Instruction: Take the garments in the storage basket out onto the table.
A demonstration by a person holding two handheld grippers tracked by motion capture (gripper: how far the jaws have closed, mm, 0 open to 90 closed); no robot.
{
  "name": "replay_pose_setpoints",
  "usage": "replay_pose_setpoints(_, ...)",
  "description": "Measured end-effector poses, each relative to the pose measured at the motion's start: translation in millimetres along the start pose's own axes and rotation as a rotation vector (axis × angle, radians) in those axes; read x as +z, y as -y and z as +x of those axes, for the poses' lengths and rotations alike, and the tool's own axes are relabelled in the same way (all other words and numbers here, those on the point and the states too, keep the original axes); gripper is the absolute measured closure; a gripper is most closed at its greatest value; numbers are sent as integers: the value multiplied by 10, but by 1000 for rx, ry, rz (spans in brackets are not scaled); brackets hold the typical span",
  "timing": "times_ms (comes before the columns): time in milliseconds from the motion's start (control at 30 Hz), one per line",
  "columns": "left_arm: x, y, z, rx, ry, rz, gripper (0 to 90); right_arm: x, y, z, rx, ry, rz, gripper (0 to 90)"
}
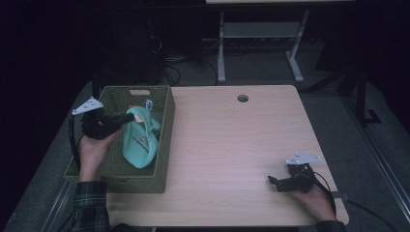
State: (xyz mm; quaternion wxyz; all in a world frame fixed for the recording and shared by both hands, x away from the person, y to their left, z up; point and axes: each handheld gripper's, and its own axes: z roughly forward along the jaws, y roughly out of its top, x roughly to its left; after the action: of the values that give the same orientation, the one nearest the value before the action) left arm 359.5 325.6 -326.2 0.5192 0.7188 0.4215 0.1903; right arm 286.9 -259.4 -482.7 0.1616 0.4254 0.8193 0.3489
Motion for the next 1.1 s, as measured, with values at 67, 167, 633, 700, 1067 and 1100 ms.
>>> replay_pose_setpoints(67, -9, -21, -1, 4, 5, -8, 852, 0, 0, 0, 0, 0, 0, 53)
replay_pose_setpoints(167, -33, -99, -27, 18, 8, -33, 852, 0, 0, 0, 0, 0, 0, 53)
replay_pose_setpoints(633, -196, -449, -243, 57, 52, -132, 852, 0, 0, 0, 0, 0, 0, 53)
replay_pose_setpoints(700, -202, -493, -279, 68, 55, -131, 852, 0, 0, 0, 0, 0, 0, 53)
replay_pose_setpoints(1067, -185, -689, -492, 98, 118, -145, 852, 0, 0, 1, 1, 0, 0, 54)
replay_pose_setpoints(1100, -170, -724, -531, 102, 128, -149, 852, 0, 0, 0, 0, 1, -1, 54)
